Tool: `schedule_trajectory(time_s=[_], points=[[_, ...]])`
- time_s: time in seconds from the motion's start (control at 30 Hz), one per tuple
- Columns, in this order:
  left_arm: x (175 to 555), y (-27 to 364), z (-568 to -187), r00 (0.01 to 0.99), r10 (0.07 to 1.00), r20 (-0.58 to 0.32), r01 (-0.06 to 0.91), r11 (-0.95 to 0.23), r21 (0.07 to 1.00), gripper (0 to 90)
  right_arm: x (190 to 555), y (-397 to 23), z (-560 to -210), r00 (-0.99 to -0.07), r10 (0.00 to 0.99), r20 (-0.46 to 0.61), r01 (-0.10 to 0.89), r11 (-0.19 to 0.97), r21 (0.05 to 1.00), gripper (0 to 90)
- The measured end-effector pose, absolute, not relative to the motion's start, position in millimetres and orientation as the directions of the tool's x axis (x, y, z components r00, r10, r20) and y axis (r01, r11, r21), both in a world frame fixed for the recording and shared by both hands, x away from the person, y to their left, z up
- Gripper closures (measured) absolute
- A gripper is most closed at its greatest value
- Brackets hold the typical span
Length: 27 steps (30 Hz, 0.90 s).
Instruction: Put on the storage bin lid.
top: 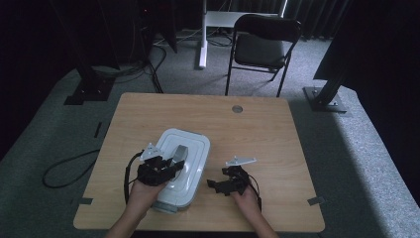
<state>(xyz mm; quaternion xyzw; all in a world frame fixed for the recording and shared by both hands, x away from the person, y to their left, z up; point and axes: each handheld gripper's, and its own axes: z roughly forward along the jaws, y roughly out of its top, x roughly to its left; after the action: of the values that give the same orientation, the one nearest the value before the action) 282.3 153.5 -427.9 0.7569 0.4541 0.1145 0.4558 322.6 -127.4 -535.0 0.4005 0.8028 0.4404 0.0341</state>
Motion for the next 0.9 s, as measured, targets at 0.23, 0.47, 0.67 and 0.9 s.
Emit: schedule_trajectory(time_s=[0.23, 0.47, 0.67, 0.9], points=[[286.3, 149.0, -427.8, 0.567, 0.795, -0.218, 0.599, -0.216, 0.771, 68.5, 322.2, -128.2, -534.8, -0.676, 0.673, 0.3, 0.614, 0.291, 0.734, 13.4], [280.0, 150.5, -425.4, 0.566, 0.798, -0.206, 0.559, -0.188, 0.807, 55.0, 323.4, -132.6, -533.7, -0.671, 0.676, 0.303, 0.615, 0.28, 0.737, 13.4], [276.0, 157.4, -418.3, 0.565, 0.792, -0.23, 0.552, -0.155, 0.819, 39.5, 324.2, -136.8, -532.1, -0.665, 0.682, 0.304, 0.615, 0.27, 0.741, 13.5], [273.9, 170.7, -415.3, 0.567, 0.791, -0.229, 0.528, -0.136, 0.838, 28.3, 324.1, -139.3, -529.9, -0.662, 0.686, 0.301, 0.612, 0.264, 0.745, 13.4]])
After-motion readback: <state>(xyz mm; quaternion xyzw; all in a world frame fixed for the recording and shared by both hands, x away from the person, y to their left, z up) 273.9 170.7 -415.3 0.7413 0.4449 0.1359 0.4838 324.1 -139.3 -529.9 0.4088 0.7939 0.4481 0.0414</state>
